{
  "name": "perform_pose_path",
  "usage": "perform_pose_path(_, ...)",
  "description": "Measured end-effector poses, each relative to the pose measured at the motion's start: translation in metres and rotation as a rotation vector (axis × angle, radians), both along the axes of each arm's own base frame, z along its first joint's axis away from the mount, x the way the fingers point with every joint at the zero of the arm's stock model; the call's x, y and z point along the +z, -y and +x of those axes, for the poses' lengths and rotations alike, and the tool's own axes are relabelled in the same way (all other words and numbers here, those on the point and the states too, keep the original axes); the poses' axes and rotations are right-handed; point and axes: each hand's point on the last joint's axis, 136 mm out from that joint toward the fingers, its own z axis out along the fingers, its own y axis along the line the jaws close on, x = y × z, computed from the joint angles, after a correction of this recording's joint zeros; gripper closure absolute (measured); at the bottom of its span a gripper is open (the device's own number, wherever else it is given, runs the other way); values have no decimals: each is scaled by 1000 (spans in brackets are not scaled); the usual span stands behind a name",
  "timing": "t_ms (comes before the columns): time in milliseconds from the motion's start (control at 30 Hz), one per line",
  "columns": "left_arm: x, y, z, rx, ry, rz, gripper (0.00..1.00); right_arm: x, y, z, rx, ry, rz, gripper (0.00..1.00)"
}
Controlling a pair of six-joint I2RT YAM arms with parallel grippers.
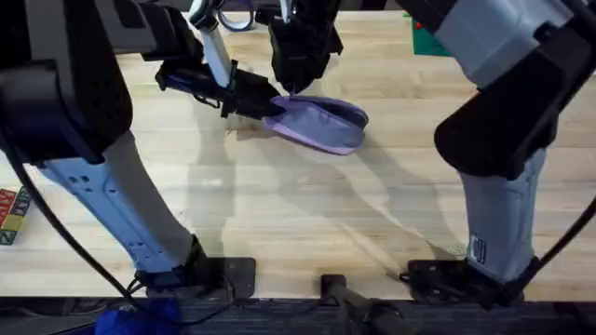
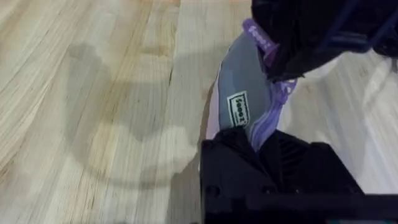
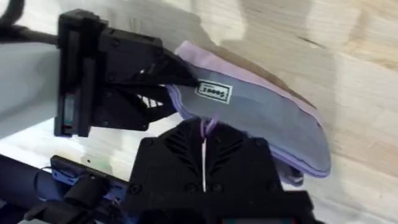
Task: Unzip the bag, pick up the pens from the table one at a time and place them inside, then zip the bag closed.
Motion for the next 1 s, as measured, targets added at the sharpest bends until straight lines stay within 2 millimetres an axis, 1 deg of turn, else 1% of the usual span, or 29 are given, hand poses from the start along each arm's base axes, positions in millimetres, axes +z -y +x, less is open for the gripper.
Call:
perform_pose_path(333,4,2,1,6,0,-22,958,-2,26,2,-22,-38,-46,969)
perform_pose_path(633,5,3,1,7,1,-34,958,-2,44,2,-14,-64,-77,971)
perform_pose_path(900,7,4,2,10,5,-42,959,-2,74,8,-55,-107,-94,968)
perform_pose_path(1000,8,5,2,11,6,-51,959,-2,80,8,-60,-121,-98,968)
